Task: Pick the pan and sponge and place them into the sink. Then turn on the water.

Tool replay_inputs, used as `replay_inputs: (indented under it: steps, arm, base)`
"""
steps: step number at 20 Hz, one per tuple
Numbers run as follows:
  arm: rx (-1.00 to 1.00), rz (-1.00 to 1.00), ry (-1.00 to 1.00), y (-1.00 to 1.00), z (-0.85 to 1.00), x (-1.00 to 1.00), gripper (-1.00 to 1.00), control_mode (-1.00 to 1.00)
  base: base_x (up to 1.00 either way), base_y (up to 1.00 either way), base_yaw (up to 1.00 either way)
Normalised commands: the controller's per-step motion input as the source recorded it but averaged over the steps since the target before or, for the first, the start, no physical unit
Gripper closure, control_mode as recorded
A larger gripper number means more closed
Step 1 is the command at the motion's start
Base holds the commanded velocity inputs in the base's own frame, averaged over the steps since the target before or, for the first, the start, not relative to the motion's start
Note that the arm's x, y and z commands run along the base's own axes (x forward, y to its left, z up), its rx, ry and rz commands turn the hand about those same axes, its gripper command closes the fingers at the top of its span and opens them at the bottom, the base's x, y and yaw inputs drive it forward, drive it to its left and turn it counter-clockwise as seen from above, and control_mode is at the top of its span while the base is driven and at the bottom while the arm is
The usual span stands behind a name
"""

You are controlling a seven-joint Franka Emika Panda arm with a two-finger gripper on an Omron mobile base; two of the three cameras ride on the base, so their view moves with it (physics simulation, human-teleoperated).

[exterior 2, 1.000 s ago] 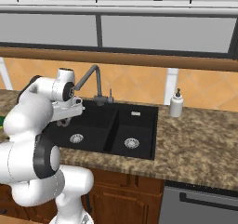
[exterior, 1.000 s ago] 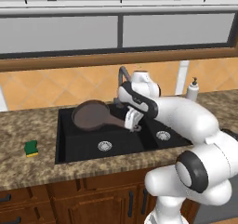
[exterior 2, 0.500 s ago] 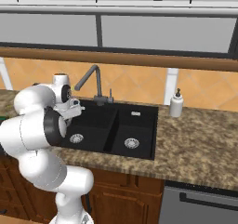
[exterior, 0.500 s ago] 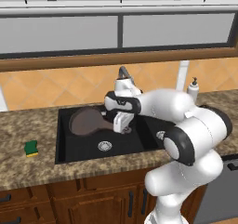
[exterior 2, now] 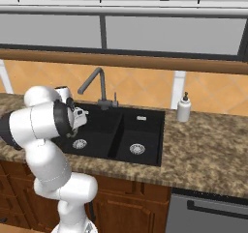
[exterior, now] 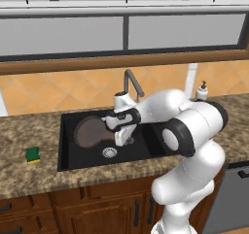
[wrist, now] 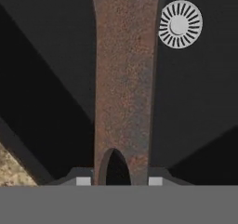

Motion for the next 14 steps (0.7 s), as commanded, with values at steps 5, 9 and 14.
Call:
replay_inputs:
  steps: [5, 9, 14]
  arm:
    - [-0.02, 0.02, -0.04, -0.09, -0.57, 0.32, 1.00, -1.00]
    - [0.00, 0.12, -0.01, -0.14, -0.55, 0.05, 1.00, -1.00]
    - [0.00, 0.13, -0.05, -0.18, -0.52, 0.08, 1.00, -1.00]
  base:
    - [0.00, 0.00, 0.00]
    - [0.00, 0.00, 0.00]
    - [0.00, 0.00, 0.00]
